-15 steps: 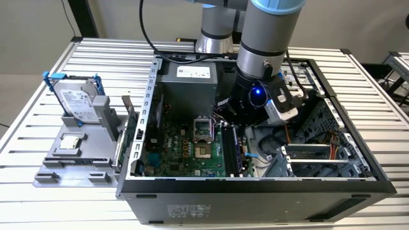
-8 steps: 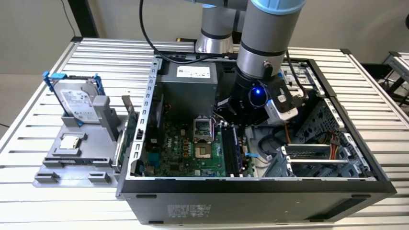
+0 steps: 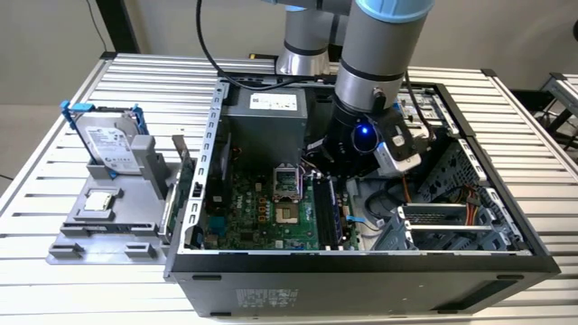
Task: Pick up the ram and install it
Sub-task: 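Insert the ram into the slot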
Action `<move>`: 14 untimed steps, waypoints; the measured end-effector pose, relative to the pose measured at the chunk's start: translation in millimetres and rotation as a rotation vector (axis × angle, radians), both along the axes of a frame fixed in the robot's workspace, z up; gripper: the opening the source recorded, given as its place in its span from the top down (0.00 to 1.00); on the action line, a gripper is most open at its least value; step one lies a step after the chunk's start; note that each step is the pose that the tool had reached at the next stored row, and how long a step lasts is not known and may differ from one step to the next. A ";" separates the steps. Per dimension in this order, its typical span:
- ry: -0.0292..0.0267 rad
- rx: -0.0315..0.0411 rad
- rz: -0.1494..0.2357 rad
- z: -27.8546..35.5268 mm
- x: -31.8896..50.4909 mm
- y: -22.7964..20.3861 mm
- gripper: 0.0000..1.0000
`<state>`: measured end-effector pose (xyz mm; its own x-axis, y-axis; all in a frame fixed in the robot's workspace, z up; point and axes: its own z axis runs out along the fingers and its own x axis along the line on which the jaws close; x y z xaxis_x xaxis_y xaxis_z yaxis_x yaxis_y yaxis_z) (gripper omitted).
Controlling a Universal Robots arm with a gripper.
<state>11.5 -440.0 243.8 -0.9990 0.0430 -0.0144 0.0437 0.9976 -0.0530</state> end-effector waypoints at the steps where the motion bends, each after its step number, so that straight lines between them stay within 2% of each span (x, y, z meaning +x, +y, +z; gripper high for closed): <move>1: 0.0008 0.0184 0.000 0.0 0.0 -0.7 1.00; 3: 0.0014 0.0531 0.000 0.0 0.0 -2.5 1.00; 4: 0.0015 0.0656 0.000 0.0 0.1 -3.6 1.00; 6: 0.0026 0.0801 0.000 -0.1 0.5 -6.1 1.00; 11: 0.0095 0.0876 0.000 0.1 3.1 -13.9 1.00; 14: 0.0163 0.0903 -0.001 0.1 4.9 -18.7 1.00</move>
